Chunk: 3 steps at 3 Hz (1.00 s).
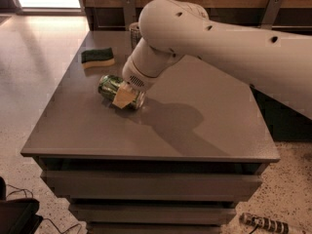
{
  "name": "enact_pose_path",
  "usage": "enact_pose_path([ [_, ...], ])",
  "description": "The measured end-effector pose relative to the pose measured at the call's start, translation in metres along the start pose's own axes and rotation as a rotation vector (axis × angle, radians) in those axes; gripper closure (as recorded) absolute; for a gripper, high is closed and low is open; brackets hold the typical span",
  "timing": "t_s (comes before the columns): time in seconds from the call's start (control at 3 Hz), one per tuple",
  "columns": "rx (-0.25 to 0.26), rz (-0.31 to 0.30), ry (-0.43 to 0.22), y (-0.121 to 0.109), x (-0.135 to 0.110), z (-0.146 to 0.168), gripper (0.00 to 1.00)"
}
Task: Knock green can over
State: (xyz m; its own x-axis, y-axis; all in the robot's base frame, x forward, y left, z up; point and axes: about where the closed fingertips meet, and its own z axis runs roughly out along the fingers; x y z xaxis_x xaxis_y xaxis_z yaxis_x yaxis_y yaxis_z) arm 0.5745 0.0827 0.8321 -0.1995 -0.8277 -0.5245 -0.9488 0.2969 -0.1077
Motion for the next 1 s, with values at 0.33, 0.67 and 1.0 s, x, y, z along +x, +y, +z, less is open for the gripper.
enact_pose_path([
  [0.33, 0.0, 0.0, 0.0, -0.0002, -0.0008, -0.0013, 1.0],
  [0.67, -0.007, -0.007, 0.053, 0.0016, 0.0012, 0.006, 1.0],
  [1.0, -0.007, -0.007, 0.054, 0.0012, -0.0006, 0.003, 1.0],
])
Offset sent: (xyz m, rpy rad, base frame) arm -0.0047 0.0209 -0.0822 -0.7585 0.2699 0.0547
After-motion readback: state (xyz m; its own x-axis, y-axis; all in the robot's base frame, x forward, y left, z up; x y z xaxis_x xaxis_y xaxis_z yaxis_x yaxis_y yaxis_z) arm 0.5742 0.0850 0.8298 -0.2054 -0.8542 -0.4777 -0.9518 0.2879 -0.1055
